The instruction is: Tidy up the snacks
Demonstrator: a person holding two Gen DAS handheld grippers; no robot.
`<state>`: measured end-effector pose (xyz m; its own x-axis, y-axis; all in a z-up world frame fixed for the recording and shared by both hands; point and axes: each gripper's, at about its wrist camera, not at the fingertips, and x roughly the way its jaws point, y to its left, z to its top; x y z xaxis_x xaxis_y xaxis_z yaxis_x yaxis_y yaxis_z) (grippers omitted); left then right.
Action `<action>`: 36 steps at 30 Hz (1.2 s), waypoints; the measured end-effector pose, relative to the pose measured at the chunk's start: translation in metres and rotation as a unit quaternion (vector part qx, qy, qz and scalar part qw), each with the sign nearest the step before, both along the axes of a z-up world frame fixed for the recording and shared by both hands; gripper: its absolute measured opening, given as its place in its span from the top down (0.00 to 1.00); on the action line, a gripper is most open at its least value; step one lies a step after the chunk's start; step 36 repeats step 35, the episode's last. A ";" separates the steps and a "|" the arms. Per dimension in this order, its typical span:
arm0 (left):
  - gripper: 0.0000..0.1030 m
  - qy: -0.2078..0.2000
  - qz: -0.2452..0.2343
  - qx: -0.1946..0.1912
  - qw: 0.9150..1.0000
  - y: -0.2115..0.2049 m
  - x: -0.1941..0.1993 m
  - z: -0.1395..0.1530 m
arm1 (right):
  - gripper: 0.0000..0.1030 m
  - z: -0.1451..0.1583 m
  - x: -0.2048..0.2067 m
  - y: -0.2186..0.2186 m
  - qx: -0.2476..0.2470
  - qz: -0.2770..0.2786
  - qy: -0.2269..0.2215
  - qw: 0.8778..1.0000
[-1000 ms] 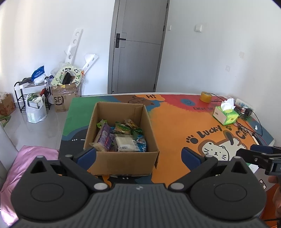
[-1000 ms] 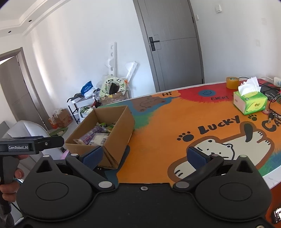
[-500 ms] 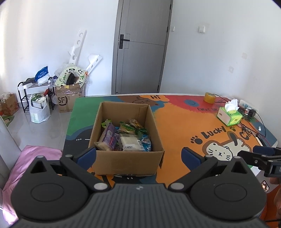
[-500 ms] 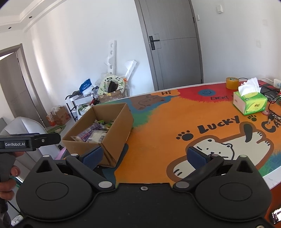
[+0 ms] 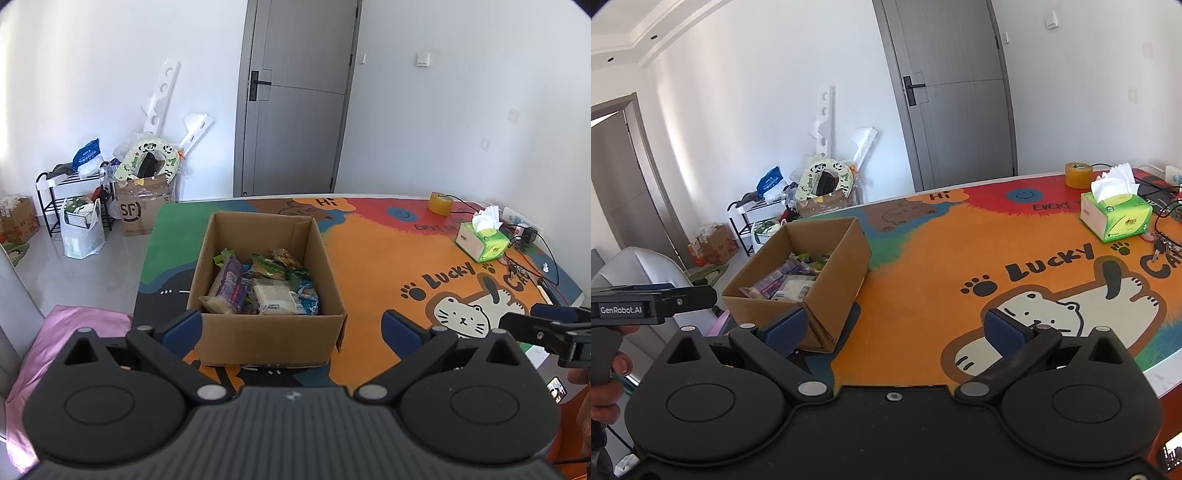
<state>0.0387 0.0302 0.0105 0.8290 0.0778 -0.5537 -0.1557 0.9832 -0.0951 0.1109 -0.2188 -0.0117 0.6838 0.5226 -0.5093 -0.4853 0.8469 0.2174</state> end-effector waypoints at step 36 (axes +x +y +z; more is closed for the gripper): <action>0.01 0.004 -0.009 0.003 1.000 -0.003 0.001 -0.004 | 0.00 0.000 -0.003 0.003 -0.001 0.002 -0.008 1.000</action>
